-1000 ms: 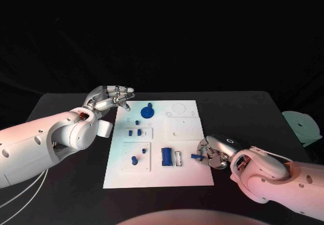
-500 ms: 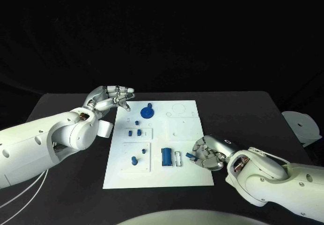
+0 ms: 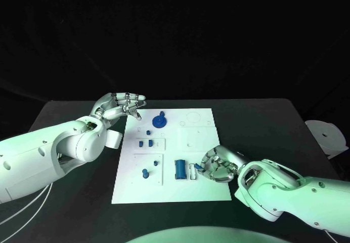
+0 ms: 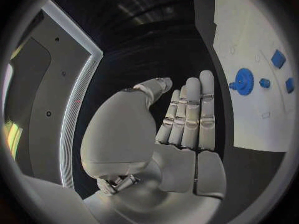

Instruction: Assemble the parts on the task board

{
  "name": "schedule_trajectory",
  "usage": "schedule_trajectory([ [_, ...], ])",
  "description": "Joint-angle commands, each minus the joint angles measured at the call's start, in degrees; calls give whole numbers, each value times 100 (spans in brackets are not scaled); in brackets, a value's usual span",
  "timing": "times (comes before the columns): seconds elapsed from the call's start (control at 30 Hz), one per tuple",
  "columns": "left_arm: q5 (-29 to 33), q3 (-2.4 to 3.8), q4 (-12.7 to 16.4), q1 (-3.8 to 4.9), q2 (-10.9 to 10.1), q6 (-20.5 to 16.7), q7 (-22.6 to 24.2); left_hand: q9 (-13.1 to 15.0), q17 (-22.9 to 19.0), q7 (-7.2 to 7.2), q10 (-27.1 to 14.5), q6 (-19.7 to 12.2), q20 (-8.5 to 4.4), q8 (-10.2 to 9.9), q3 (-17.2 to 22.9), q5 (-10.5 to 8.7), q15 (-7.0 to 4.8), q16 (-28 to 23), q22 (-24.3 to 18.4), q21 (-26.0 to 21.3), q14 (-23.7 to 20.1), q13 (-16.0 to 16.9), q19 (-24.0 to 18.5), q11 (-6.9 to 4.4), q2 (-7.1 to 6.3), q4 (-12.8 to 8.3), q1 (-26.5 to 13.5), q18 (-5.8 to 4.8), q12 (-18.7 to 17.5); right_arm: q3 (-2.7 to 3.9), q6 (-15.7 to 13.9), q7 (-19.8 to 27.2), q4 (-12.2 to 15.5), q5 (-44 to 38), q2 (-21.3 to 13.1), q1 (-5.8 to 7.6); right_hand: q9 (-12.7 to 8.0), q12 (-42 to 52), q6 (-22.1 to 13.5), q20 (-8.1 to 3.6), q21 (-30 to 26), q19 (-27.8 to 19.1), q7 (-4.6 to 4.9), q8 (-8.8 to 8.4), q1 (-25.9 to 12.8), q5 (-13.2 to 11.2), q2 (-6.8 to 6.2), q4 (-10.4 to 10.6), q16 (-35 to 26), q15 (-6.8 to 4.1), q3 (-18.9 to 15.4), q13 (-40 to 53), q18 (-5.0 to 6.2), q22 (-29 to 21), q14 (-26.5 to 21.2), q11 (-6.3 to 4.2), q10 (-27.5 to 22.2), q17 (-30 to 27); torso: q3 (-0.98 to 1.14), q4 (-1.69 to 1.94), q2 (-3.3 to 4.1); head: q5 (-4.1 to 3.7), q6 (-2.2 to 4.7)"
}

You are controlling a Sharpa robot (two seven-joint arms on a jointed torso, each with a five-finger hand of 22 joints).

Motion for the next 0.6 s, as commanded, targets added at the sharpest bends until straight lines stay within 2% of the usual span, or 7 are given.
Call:
schedule_trajectory([
  [0.03, 24, 3, 18, -1, 11, 92, 63, -8, -10, -2, -58, -48, 6, 25, 0, 16, 0, 40, -7, -36, -34, 9, 50, 3, 32, -18, 23, 38, 27, -1, 106, 86, -62, 360, 82, -17, 209, 35, -4, -31, -23, 244, -36, 46, -154, 150, -13, 9, -4, -17, 11, 445, -60, 1240, 478, -9, 38, 866, 0, 2, 8, 4, -2],
  [0.1, 24, 3, 20, -1, 11, 94, 63, -8, -10, -2, -58, -48, 6, 25, 0, 16, 0, 40, -7, -36, -34, 9, 50, 3, 32, -18, 23, 38, 27, -1, 140, 79, -100, 392, 133, -22, 225, 42, 5, -30, -12, 248, -28, 51, -300, 279, -29, 78, -1, -11, -62, 451, -62, 1243, 479, -2, 44, 873, 1, 4, 5, 4, -7],
  [0.27, 24, 3, 25, -1, 10, 97, 63, -8, -10, -2, -58, -48, 6, 25, 0, 16, 0, 40, -7, -36, -34, 9, 50, 3, 32, -18, 23, 38, 27, -1, 220, 53, -193, 431, 238, -32, 252, 58, 32, -30, -3, 251, -33, 64, -475, 298, -14, 161, 5, -13, -158, 465, -63, 1245, 482, -4, 55, 887, -5, 5, 6, 7, -13],
  [0.43, 24, 3, 28, -1, 6, 100, 62, -8, -10, -2, -58, -48, 6, 25, 0, 16, 0, 40, -7, -36, -34, 9, 50, 3, 32, -18, 23, 38, 27, -1, 270, 48, -283, 458, 332, -43, 274, 100, 64, -31, 12, 257, -41, 77, -616, 279, -13, 234, 11, -16, -244, 497, -66, 1249, 485, -10, 78, 901, -1, -2, 4, 31, -26],
  [0.5, 24, 3, 29, -1, 4, 101, 60, -8, -10, -2, -58, -48, 6, 25, 0, 16, 0, 40, -7, -36, -34, 9, 50, 3, 32, -18, 23, 38, 27, -1, 299, 43, -310, 468, 370, -49, 296, 123, 90, -37, 19, 259, -55, 92, -681, 406, -12, 259, 15, -26, -313, 516, -67, 1250, 487, -21, 91, 911, 0, 2, 6, 52, -32],
  [0.6, 24, 3, 30, -1, 2, 103, 59, -8, -10, -2, -58, -48, 6, 25, 0, 16, 0, 40, -7, -36, -34, 9, 50, 3, 32, -18, 23, 38, 27, -1, 344, 25, -334, 467, 391, -53, 307, 146, 108, -41, 22, 260, -62, 105, -705, 440, -3, 270, 15, -30, -343, 534, -67, 1251, 487, -26, 103, 911, 1, 3, 7, 48, -34],
])
